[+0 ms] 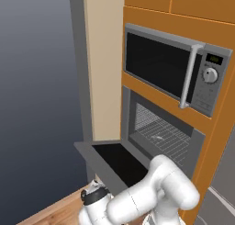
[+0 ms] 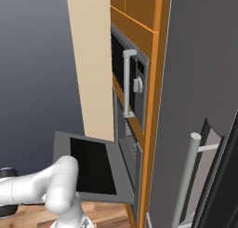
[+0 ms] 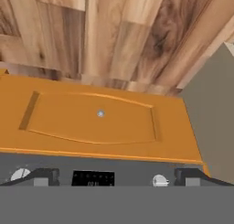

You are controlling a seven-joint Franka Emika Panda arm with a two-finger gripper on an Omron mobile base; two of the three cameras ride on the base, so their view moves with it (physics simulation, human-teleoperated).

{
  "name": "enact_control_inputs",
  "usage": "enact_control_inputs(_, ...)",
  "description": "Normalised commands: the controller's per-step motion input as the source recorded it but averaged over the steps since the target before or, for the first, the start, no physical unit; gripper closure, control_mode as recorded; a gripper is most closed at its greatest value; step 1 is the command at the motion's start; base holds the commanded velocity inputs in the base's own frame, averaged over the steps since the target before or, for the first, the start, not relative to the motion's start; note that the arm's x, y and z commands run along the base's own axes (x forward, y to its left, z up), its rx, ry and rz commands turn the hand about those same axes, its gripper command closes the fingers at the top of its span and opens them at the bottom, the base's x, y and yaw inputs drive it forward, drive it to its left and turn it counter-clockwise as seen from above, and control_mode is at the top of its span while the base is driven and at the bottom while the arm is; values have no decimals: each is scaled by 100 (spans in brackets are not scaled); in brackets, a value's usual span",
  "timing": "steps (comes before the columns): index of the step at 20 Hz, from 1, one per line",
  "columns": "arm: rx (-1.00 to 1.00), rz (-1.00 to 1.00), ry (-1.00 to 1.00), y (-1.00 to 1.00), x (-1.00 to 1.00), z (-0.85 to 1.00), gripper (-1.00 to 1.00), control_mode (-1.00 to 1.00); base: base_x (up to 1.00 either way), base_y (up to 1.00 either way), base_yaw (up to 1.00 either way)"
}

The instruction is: Place the fish on the bottom rack of the oven, and slide the tray back inside. Close the oven door.

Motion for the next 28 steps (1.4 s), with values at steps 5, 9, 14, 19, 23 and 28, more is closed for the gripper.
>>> enact_control_inputs(5, -43, -28, -38, -53, -16, -48, -100, -100, 0, 0, 0)
enact_control_inputs(9, -79, -40, -50, -24, -33, -39, -100, -100, 0, 0, 0)
enact_control_inputs(14, -91, -44, -44, -18, -19, 1, -100, -100, 0, 0, 0)
enact_control_inputs(19, -81, -42, -38, -13, -17, 38, -100, -100, 0, 0, 0)
enact_control_inputs(23, -65, -44, -30, -1, -8, 85, -100, -100, 0, 0, 0)
enact_control_inputs(28, -48, -44, -19, -1, -1, 100, -100, -100, 0, 0, 0)
